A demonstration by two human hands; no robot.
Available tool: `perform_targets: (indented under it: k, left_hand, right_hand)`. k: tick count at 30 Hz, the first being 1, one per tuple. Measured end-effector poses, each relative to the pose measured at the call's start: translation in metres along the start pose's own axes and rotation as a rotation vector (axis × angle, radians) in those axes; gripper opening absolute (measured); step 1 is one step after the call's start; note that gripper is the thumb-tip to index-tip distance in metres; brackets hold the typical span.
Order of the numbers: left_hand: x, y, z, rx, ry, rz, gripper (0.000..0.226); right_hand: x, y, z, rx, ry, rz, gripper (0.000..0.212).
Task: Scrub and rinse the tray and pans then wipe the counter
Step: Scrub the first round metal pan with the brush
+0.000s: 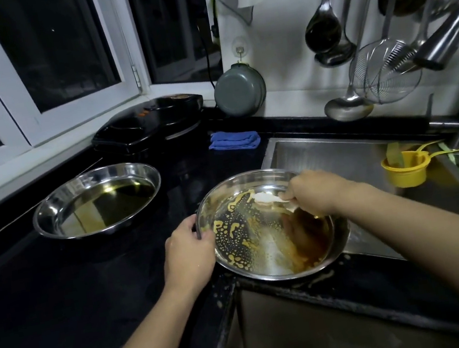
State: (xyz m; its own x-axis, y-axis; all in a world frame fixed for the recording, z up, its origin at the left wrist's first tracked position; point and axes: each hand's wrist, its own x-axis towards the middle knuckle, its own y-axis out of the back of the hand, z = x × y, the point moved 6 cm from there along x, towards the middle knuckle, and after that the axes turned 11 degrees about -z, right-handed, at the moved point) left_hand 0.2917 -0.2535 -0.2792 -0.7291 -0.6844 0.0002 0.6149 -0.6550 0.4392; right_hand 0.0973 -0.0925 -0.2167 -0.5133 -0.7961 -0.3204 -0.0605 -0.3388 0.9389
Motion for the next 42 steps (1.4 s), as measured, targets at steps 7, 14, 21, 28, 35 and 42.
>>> perform_targets:
  k: [7,14,21,28,35,42]
  left_hand:
    - [0.002,0.000,0.000,0.029,-0.008,0.003,0.032]
    - [0.002,0.001,0.000,-0.044,-0.009,-0.017,0.041]
    - [0.006,-0.001,-0.003,-0.031,-0.013,-0.030,0.037]
    - [0.008,-0.002,-0.005,-0.046,-0.048,-0.022,0.031]
    - [0.007,-0.002,-0.005,-0.050,-0.036,-0.004,0.043]
    - [0.006,0.000,-0.002,-0.027,-0.011,0.014,0.038]
  right_hand:
    - [-0.022,-0.011,-0.042,-0.005,0.093,-0.202,0.059]
    - [0.005,0.006,-0.030,0.435,0.006,0.040,0.037]
    - [0.037,0.001,-0.045,0.606,-0.042,0.170,0.057]
    - [0.039,-0.013,-0.090,0.472,0.150,0.093,0.051]
    - [0.039,-0.007,-0.051,0.358,-0.117,0.187,0.062]
    - [0.029,-0.013,-0.083,0.320,0.124,0.094,0.053]
